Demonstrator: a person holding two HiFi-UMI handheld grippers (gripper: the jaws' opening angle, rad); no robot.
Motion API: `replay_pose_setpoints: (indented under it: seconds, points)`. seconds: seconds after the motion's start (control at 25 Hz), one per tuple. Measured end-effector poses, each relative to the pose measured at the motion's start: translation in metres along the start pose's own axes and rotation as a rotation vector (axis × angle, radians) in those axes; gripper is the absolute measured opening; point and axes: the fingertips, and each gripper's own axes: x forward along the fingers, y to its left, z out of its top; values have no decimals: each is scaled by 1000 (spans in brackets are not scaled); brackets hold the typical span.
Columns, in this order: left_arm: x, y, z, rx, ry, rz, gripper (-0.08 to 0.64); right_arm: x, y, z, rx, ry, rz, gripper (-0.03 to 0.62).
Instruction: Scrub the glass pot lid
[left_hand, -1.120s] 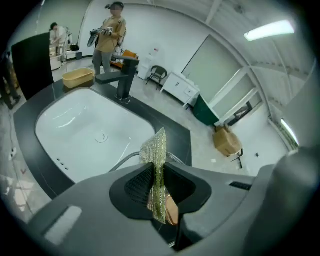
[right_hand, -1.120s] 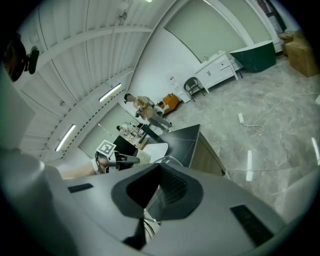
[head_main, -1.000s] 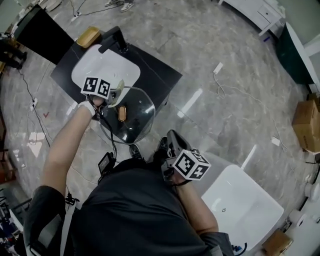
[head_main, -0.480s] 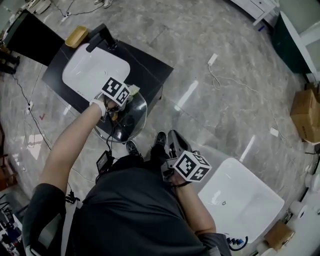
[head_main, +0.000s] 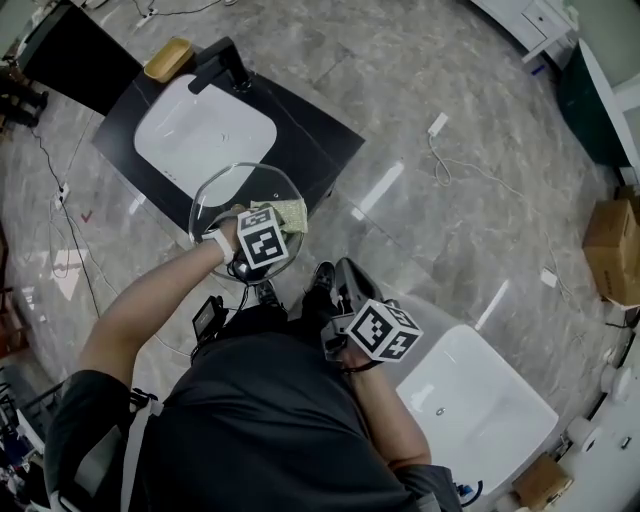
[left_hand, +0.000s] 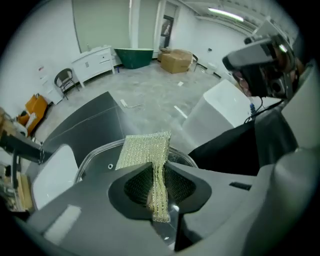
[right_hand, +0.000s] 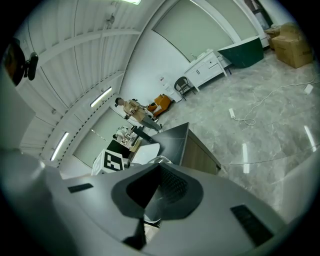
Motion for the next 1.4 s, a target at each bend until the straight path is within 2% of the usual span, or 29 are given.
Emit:
replay_pose_setpoints:
  seconds: [0.24,0.44,0.6,1.0,1.24,1.4]
  points:
    - [5,-31,-11,193,12,-36,66,12,9,-3,-12,16,2,6]
    - [6,-54,-25,361,29,-64,66,19,11,-11,14,31,1,6]
    - [6,-65,-38,484,45,-60,66,23,13,-17,21,35,-5,6]
    - [1,-91,-77,666,15,-65,66,31,15,-36,60,61,-26,6]
    - [-6,-92,-109,812,-6,-65,66,34,21,-44,65,83,-29,6]
    - [-13,-91,-130,810,-9,-93,66,38,32,-46,65,101,-15,6]
